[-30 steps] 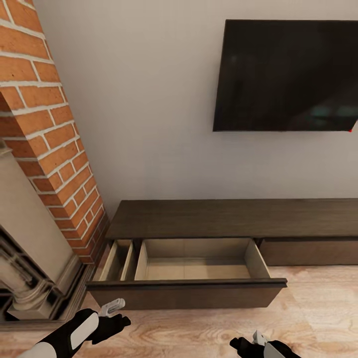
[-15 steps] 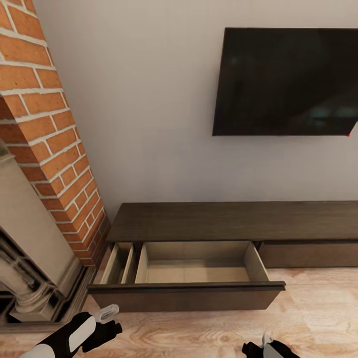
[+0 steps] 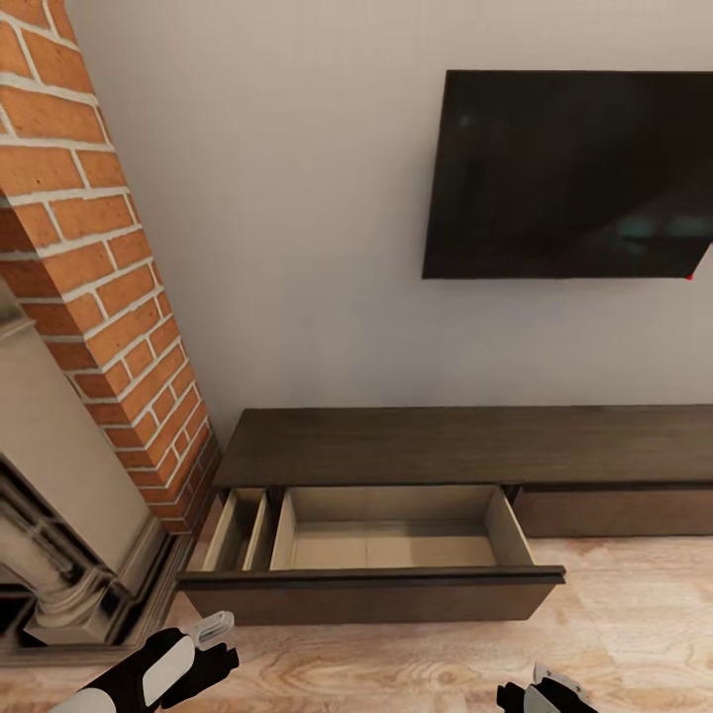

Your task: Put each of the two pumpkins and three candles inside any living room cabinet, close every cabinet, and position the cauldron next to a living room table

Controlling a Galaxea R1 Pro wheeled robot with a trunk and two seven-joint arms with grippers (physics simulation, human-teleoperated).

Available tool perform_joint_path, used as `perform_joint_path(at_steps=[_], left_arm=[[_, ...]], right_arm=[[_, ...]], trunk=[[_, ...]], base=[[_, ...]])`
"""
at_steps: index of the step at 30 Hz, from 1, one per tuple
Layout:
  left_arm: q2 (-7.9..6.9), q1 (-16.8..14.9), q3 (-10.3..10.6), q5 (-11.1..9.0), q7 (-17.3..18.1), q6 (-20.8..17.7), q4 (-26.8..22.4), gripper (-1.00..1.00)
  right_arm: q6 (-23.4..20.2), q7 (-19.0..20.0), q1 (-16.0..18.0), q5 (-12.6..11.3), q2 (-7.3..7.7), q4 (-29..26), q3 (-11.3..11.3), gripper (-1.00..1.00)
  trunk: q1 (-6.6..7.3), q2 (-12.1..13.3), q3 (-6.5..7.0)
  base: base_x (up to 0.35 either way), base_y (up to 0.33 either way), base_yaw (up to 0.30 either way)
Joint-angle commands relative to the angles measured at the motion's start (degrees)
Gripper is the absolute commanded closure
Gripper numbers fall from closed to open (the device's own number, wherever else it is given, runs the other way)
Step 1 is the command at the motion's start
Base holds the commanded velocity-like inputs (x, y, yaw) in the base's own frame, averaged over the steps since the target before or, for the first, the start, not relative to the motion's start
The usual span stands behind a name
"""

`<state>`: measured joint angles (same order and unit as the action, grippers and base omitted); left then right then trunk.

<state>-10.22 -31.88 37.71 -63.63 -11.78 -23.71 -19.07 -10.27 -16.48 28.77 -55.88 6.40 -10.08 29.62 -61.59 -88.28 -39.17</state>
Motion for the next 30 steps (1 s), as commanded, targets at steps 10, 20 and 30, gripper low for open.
perform_joint_path(at_steps=[10,20,30], left_arm=[[-0.06,0.0,0.3,-0.6,-0.5,-0.1,-0.2,-1.00],[-0.06,0.0,0.3,-0.6,-0.5,0.0,-0.2,-1.00],[-0.06,0.0,0.2,-0.6,-0.5,0.0,-0.2,-1.00]], right_arm=[[0.6,-0.2,0.0,-0.3,0.02,-0.2,0.4,-1.00],[0.9,-0.1,0.0,-0.3,-0.13,-0.2,0.4,-1.00],[0.9,-0.1,0.0,-0.3,-0.33,-0.2,0.4,-1.00]], trunk=[[2.21,4.0,1.75],[4.40,8.0,3.54],[6.60,12.0,5.34]], base=[[-0.007,0.000,0.000],[-0.051,0.000,0.061],[-0.002,0.000,0.190]])
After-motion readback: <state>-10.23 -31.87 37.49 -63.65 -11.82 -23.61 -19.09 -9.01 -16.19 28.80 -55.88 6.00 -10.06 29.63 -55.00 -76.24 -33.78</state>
